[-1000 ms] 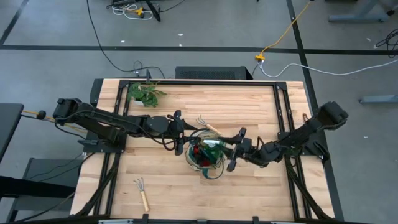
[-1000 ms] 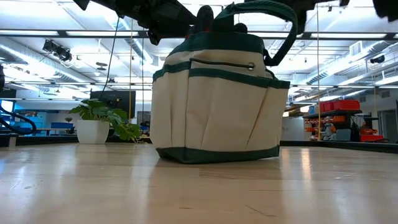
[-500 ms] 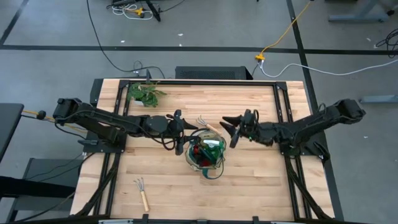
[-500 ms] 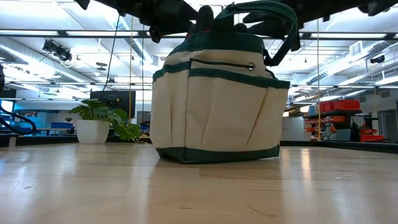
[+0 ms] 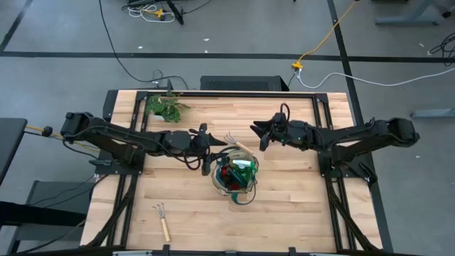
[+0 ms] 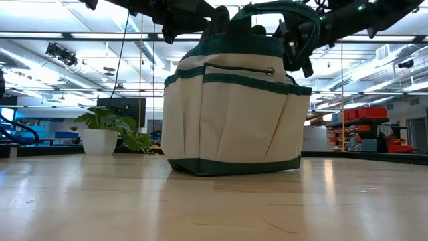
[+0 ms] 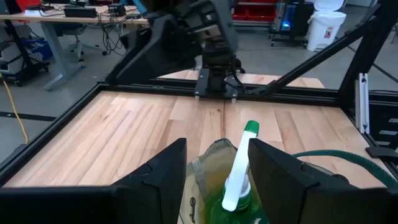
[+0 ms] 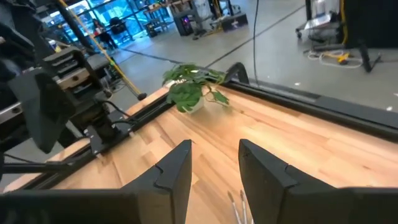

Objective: Pick & Place Garden tools in Gardening bag
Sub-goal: Put the light brown rake into the green gardening bag

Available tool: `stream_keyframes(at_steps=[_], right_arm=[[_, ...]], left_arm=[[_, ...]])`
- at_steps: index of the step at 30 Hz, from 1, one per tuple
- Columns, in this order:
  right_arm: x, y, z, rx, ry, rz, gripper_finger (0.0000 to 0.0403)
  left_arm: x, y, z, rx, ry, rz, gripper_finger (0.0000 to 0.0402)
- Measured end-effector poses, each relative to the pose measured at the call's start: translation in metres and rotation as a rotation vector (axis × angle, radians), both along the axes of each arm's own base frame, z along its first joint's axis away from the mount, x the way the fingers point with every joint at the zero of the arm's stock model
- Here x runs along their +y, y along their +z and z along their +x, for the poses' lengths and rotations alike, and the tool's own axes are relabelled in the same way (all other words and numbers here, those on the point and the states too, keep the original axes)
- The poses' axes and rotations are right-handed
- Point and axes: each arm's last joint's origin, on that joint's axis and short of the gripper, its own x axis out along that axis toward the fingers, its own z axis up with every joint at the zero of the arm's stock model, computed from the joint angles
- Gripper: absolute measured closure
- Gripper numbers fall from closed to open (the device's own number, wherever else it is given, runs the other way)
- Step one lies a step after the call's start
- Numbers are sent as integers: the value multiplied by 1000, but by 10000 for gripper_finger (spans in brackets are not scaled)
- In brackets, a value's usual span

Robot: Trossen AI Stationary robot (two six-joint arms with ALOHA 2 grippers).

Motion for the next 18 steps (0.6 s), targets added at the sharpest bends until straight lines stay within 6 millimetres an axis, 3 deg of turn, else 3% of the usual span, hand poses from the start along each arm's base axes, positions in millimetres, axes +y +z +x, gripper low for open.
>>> stream_keyframes(at_steps=[6, 10, 18], right_arm=[[-13, -3, 1, 13, 19, 31, 268], [-17, -6, 1, 35, 38, 43, 268], [-19, -15, -2, 175, 73, 79, 268]], left_arm=[[1, -2, -1, 24, 28, 8, 223], [4, -8, -3, 83, 135, 43, 223], [22, -21, -8, 233, 282, 93, 223]])
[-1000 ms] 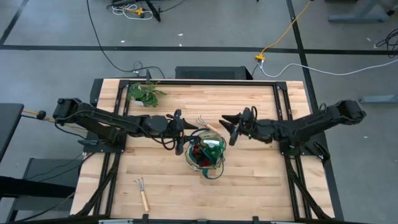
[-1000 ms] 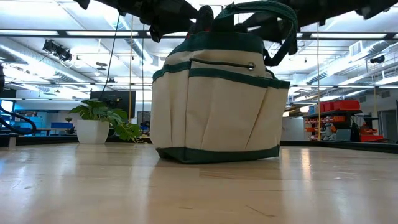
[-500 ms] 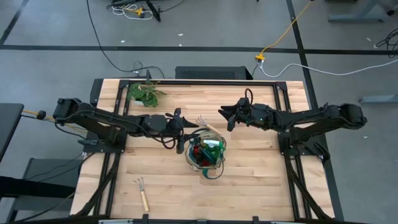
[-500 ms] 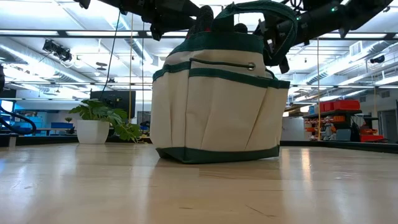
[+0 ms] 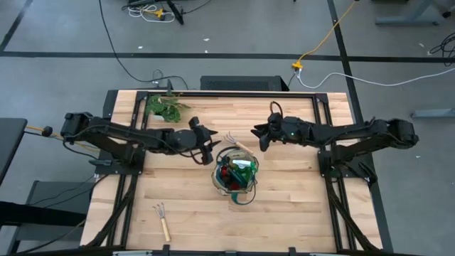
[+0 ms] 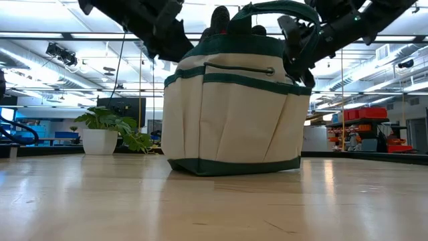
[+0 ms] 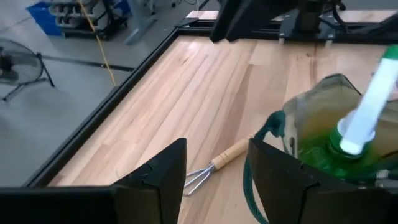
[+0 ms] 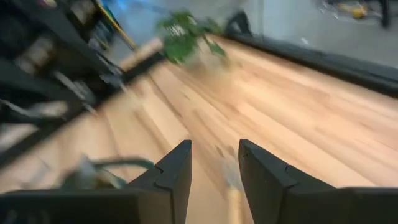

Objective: Pick & Place Garden tools in Gardening bag
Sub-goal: Put the light brown rake into the green gardening bag

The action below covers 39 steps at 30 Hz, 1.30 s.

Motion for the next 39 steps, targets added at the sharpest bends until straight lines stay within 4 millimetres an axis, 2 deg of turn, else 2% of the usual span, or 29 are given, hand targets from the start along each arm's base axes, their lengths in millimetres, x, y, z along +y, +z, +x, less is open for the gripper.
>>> stream_keyframes(at_steps=[9, 14, 20, 26, 33, 39], right_arm=[[-8, 17, 15, 221, 3, -54, 268], [-17, 2, 23, 445, -11, -46, 268], [-23, -23, 27, 635, 27, -85, 268], [-26, -39, 32, 733, 49, -157, 268], [-33, -47, 35, 765, 113, -180, 268], [-34, -50, 36, 741, 188, -90, 268]], left_arm=[[4, -1, 0, 8, -5, -11, 223], [4, -1, 0, 11, -8, -7, 223], [2, 0, 0, -1, -14, -11, 223], [2, 5, 3, -63, -14, -16, 223], [7, 9, 4, -114, 22, -33, 223], [11, 9, 4, -157, 72, -100, 223]])
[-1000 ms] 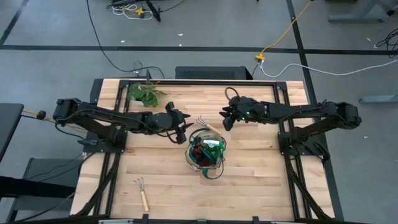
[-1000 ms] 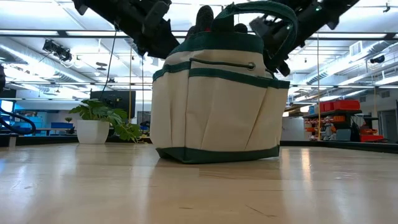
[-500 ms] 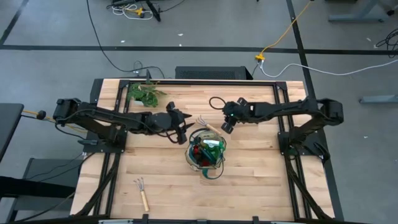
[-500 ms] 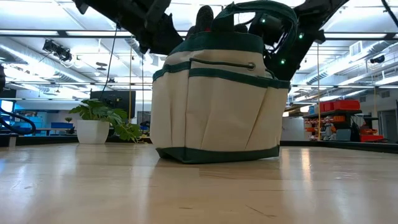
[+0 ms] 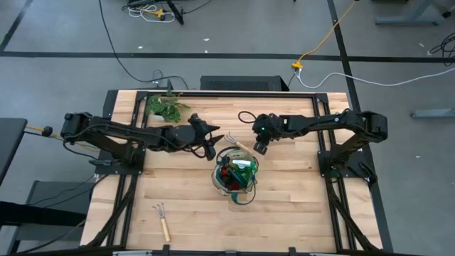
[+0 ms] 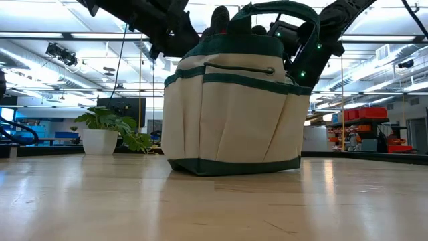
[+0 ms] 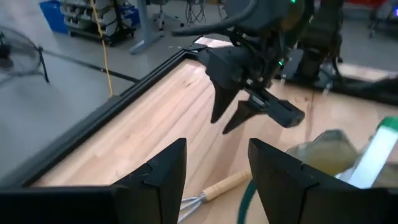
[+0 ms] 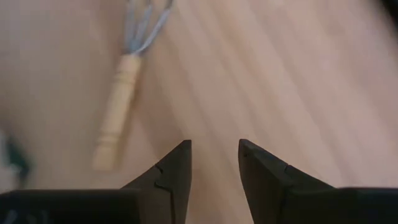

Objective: Pick & Place Garden tools in Gardening bag
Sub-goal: Put the light brown rake into the green gardening bag

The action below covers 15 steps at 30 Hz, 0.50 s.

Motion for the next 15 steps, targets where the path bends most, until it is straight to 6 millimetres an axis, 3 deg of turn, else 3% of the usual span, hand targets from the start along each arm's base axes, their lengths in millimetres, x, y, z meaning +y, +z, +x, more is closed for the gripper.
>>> stream_keyframes(at_steps=[7, 15], right_arm=[[10, -1, 1, -37, 49, 234, 268], [18, -3, 4, -49, 62, 302, 268]], left_arm=[[0, 1, 0, -102, 67, -171, 223], [0, 1, 0, -160, 102, -281, 223]])
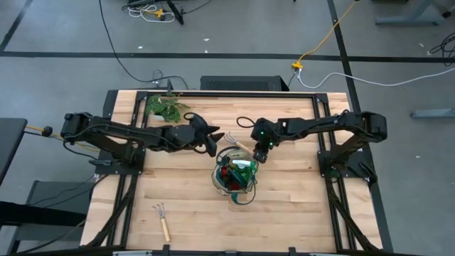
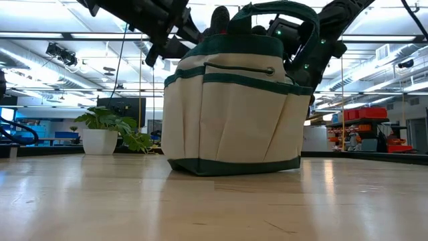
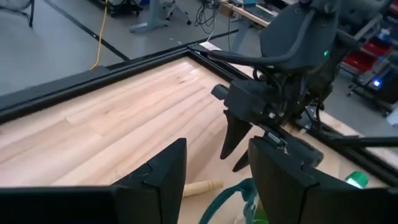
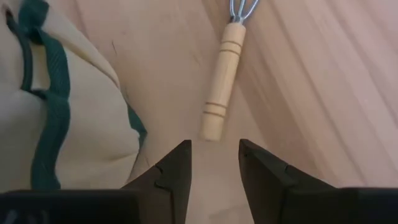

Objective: Pick & Place Garden tools in Gardening bag
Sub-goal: Put the light brown rake into the green gardening bag

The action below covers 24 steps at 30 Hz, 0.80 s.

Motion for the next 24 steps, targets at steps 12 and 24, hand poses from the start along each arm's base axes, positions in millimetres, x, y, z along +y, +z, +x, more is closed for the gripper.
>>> stream_keyframes(at_steps=[12, 24], right_arm=[[0, -19, 12, 1, -10, 20, 268], [-1, -18, 16, -36, -34, 23, 268]], left_arm=[[-1, 3, 1, -48, -16, -36, 223], [-1, 5, 2, -66, -17, -37, 223]])
